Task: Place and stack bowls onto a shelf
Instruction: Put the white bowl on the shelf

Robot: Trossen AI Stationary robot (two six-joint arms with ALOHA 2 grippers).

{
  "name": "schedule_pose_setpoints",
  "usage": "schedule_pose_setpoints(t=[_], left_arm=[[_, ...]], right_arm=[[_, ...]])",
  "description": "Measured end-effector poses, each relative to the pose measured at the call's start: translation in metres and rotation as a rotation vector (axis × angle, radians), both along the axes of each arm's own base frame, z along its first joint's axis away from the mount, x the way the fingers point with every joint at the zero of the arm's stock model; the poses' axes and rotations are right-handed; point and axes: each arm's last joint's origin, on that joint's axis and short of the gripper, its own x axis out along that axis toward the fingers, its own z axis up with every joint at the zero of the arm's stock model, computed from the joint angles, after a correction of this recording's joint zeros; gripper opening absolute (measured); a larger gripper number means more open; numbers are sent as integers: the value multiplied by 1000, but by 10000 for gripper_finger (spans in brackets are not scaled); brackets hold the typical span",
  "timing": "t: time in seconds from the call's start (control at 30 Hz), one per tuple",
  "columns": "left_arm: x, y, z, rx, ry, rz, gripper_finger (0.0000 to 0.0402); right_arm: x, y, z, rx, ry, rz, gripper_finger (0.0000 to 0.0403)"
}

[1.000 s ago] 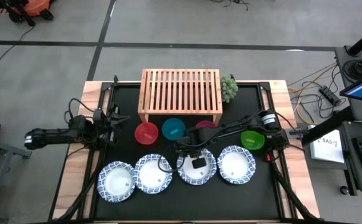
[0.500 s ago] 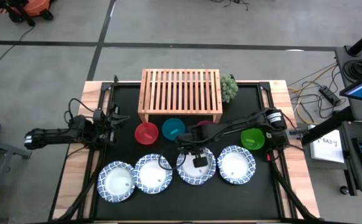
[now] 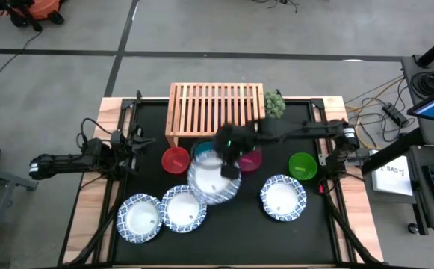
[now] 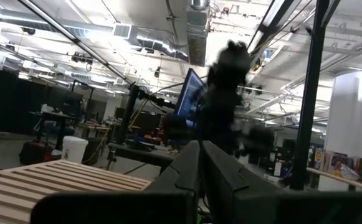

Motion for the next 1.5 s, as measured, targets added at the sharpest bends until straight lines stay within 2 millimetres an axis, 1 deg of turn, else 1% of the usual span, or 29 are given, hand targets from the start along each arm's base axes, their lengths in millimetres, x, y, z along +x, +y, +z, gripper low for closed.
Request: schedule_pose_setpoints(t=[0.07,0.13,0.2,0.27,0.37,0.47,0.57,0.63,0.77,0.87,1.0,1.13,1.33,1.4,1.5], left_arm=[[0,0,0,0,-5,0,0],[0,0,1,0,-6,1,0],[0,0,1,0,-6,0,0],[0,0,1,0,-8,0,0],[0,0,1,0,-8,0,0],[0,0,1,0,-8,1,0],[0,0,1,0,-8,1,0],[0,0,1,0,-9,1,0],[0,0,1,0,-9,1,0],[0,0,1,0,-9,1,0],[0,0,1,0,-9,1,0],[0,0,1,0,-9,2,0],[0,0,1,0,-9,2,0],[0,0,1,0,-9,2,0],[0,0,1,0,-9,2,0]], right_arm=[[-3,-16,19,26,-58,-72,9],[-6,-35,33,50,-101,-149,9],[-11,-57,43,70,-140,-232,9],[-16,-79,49,74,-163,-301,9],[-26,-114,50,84,-164,-408,9],[-36,-145,42,90,-143,-497,9],[-45,-168,31,106,-114,-554,9],[-48,-177,24,114,-96,-578,9],[-51,-188,8,119,-56,-606,9],[-48,-191,-4,120,-55,-608,9],[-43,-194,-12,131,-82,-626,15],[-41,-196,-21,133,-92,-644,50],[-39,-199,-20,124,-129,-646,122],[-39,-199,-15,121,-140,-646,141],[-41,-198,-4,114,-169,-641,160]])
